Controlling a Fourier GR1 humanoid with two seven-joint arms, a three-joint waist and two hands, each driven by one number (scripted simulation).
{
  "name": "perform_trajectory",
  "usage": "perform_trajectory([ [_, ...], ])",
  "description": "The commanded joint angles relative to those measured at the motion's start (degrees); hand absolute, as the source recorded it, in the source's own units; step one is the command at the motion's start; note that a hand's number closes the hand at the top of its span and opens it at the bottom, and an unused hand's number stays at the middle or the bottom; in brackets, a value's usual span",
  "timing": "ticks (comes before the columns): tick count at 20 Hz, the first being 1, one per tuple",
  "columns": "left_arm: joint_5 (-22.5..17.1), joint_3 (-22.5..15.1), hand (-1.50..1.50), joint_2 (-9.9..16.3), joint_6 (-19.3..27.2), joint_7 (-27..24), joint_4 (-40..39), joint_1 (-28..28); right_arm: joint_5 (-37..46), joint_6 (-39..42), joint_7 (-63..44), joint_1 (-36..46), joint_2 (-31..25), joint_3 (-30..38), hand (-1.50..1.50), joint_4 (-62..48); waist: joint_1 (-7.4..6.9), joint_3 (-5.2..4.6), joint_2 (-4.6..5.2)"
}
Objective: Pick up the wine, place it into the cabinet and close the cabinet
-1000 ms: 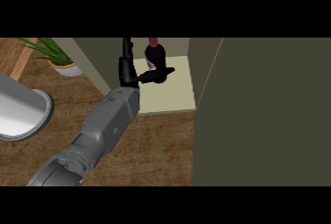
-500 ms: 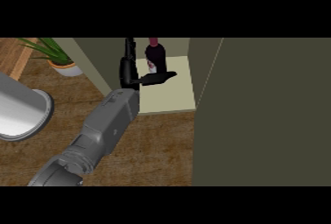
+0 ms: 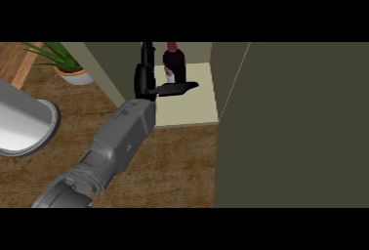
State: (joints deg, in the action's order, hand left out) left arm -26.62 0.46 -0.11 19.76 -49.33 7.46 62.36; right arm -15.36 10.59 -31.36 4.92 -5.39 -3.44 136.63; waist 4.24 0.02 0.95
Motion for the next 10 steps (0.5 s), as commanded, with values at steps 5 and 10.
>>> perform_trajectory([
  [5, -6.2, -1.85, -1.5, 0.11, -2.38, -1.31, 2.17, -5.4, -1.87, -0.74, -3.45, -1.65, -0.08, -1.26, -1.5, 5.45, -0.47, -0.08, -0.72],
  [10, -11.0, -6.41, -1.5, 0.11, -2.36, 0.65, 6.76, -8.17, -1.45, -0.77, -0.62, 0.58, -0.22, 1.36, -1.5, 1.38, -1.27, -0.04, -0.99],
])
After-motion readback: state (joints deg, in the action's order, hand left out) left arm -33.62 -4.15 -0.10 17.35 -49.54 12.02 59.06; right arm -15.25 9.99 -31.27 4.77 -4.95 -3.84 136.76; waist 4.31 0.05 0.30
